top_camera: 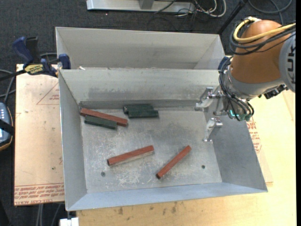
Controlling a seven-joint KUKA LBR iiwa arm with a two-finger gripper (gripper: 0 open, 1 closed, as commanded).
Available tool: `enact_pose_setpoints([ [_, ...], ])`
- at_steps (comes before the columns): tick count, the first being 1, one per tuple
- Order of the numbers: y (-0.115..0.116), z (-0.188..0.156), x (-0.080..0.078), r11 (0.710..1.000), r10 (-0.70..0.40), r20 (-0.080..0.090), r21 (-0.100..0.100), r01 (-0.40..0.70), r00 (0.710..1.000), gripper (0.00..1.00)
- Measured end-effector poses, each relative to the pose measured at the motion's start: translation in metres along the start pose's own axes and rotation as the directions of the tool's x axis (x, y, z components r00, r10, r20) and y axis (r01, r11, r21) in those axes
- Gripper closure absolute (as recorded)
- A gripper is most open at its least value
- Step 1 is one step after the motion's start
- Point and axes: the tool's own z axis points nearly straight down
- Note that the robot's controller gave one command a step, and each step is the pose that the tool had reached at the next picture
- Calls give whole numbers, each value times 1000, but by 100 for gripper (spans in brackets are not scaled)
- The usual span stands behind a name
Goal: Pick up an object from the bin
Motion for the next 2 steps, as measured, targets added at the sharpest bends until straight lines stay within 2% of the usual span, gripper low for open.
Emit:
enact_pose_setpoints([
  [1, 0, -4, -1, 1000, -2, 8, 1, 2, 1000, 0],
  [2, 6, 24, 14, 998, -65, 14, 3, 64, 998, 0],
])
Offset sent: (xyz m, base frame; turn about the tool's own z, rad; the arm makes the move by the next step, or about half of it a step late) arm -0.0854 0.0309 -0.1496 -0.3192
